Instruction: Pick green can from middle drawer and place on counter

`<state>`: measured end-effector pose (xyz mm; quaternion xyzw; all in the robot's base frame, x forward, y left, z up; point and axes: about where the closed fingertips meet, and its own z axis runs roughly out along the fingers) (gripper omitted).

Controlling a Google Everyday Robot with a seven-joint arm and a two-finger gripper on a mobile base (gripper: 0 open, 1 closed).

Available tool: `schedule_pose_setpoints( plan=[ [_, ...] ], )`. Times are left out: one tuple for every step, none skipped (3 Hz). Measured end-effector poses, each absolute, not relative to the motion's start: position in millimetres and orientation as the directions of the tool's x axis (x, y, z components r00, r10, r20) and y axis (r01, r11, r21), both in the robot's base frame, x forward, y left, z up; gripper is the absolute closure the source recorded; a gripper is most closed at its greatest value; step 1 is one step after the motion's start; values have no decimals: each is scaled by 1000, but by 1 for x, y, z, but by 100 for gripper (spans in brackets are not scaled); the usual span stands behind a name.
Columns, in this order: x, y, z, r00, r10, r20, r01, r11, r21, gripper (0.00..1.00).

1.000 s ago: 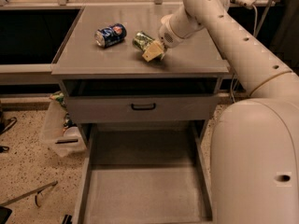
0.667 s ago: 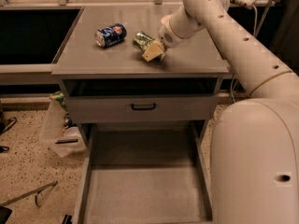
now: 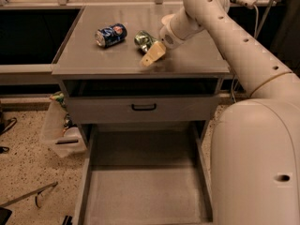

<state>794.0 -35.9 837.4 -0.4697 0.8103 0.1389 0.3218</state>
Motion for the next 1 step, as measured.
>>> schedule_pose_setpoints(
  plan=[
    [794,-36,837,-352,-672,-652,-851,520,-77,0]
  ],
)
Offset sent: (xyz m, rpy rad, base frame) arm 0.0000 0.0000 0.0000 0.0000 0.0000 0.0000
